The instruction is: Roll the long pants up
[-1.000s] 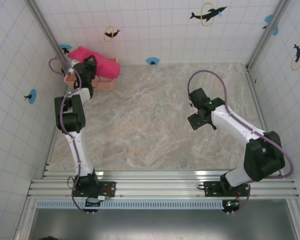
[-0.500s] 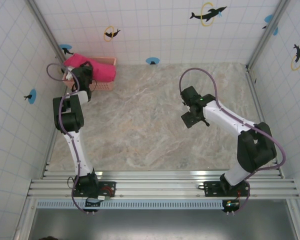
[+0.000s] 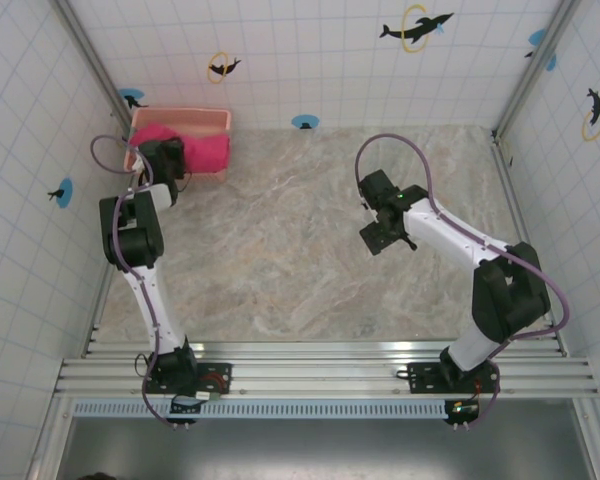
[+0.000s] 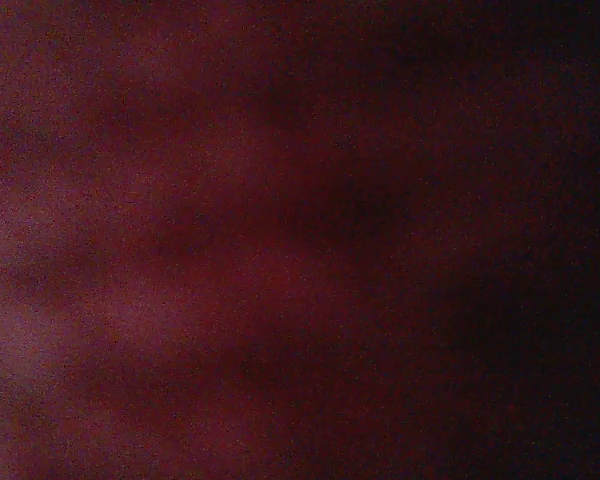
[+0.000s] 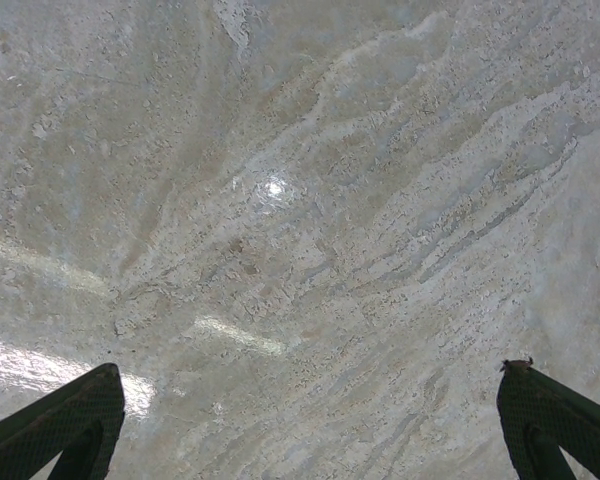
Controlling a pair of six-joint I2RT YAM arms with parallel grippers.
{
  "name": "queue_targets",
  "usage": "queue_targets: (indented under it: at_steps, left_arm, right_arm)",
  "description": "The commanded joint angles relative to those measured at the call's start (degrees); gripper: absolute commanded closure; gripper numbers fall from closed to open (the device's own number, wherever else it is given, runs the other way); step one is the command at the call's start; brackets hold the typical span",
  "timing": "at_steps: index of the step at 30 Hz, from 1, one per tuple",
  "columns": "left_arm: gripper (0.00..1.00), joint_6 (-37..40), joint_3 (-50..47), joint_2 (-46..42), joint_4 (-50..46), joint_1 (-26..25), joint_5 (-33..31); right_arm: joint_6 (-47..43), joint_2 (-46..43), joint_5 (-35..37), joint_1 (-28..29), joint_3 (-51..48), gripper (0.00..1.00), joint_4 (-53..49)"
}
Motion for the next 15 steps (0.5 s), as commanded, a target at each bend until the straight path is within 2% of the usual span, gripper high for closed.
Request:
queue_targets:
  at_steps: [1,5,9,11,15]
  left_arm:
    - [1.0,6.43,1.19,2.65,-18.67,-1.91,10.11]
    - [1.0,13.15,7.93,3.32,-32.93,-3.17,16.15]
    - [1.0,16.08,10.17,3.43,-39.83,-4.89,19.47]
    - [1.0,17.26,9.87,2.74,-41.42,-6.99,21.34]
    - [1.0,26.97,10.05,0.11,-53.57,-11.98,21.08]
  right_arm:
    - [-0.72,-0.07,-0.81,0.5,2.66,0.01,-1.26]
    - [-0.87,-0.73,-2.14,0.51,2.68,0.01,-0.62]
    - [-1.44,-1.37,-2.65,0.59,2.22,0.01,-0.2]
    - [-1.25,-2.27,-2.74,0.62,1.35,0.01,0.22]
    - [0.09,-5.08,-2.88,0.67,-1.5,0.01,1.28]
